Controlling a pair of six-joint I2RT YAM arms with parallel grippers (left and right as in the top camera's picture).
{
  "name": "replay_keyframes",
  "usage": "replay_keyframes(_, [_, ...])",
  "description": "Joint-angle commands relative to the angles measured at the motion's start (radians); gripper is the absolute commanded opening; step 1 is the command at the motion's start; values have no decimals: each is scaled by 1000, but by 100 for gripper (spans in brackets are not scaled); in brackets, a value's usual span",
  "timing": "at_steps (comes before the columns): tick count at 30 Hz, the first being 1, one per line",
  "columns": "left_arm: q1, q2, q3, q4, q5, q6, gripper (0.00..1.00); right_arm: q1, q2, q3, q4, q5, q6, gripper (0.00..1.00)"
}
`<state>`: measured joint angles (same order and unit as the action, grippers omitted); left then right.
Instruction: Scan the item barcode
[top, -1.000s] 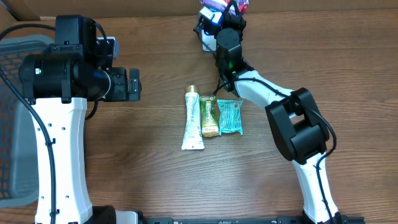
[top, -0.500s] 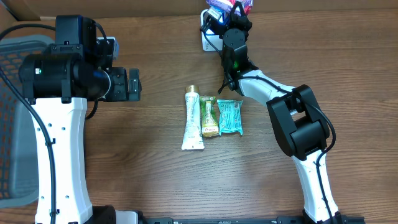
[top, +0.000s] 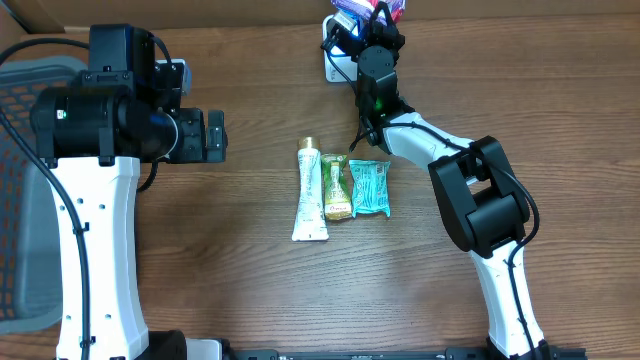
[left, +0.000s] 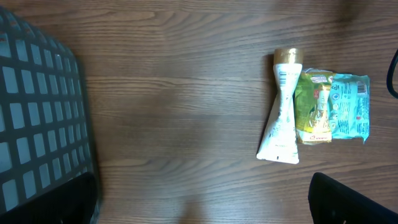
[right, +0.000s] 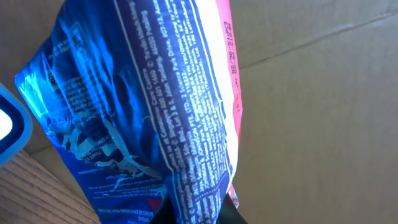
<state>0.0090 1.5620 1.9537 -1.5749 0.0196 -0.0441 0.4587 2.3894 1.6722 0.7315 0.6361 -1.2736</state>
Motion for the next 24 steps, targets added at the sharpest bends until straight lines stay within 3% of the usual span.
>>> replay_keyframes(1, [4,9,2,2,6,22,100,3,-4,21,11,13,25,4])
replay_keyframes(10, [4,9,2,2,6,22,100,37,-61,21,10,85,29,4])
replay_keyframes(13, [4,9,2,2,6,22,99,57,-145,21,-64,90,39,4])
replay_keyframes(19, [4,9,2,2,6,22,99,114,-384,21,-501,95,255,4])
replay_keyframes(24, [4,9,2,2,6,22,100,153,-601,21,-939,-13,626,4])
